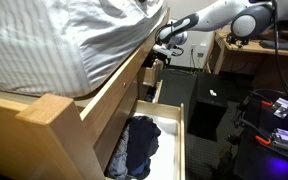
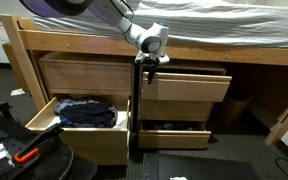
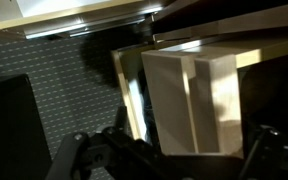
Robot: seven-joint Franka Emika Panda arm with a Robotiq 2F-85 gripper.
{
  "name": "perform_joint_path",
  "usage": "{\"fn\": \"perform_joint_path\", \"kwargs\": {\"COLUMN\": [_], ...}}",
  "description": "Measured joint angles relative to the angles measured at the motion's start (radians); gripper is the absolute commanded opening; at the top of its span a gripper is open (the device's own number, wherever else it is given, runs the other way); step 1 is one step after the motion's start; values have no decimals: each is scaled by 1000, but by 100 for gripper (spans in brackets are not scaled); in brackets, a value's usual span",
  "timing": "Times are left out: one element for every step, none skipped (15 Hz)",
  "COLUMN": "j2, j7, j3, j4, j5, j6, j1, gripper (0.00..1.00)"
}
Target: Open the top right drawer.
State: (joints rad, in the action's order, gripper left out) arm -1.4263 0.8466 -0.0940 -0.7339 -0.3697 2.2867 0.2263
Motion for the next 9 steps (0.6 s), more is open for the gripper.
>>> {"fn": "perform_joint_path", "kwargs": {"j2": [-12,-18,-18,-18,-18,-14,-5,10,25], "j7": [20,48,86,132,175,223,271,316,356], "j3": [-1,-5,-16,-31,-51,-78,-106,-131,-152], "j4": [11,28,44,62,77,94,108,117,122], "j5": [24,44,69,96,113,128,144,155,168], "j6": [-20,-51,-98,-146,-190,-232,-276,-326,-374], "j1": [1,3,3,1,-2,-6,-10,-12,-14], "gripper": [100,100,100,100,100,100,100,100,100]}}
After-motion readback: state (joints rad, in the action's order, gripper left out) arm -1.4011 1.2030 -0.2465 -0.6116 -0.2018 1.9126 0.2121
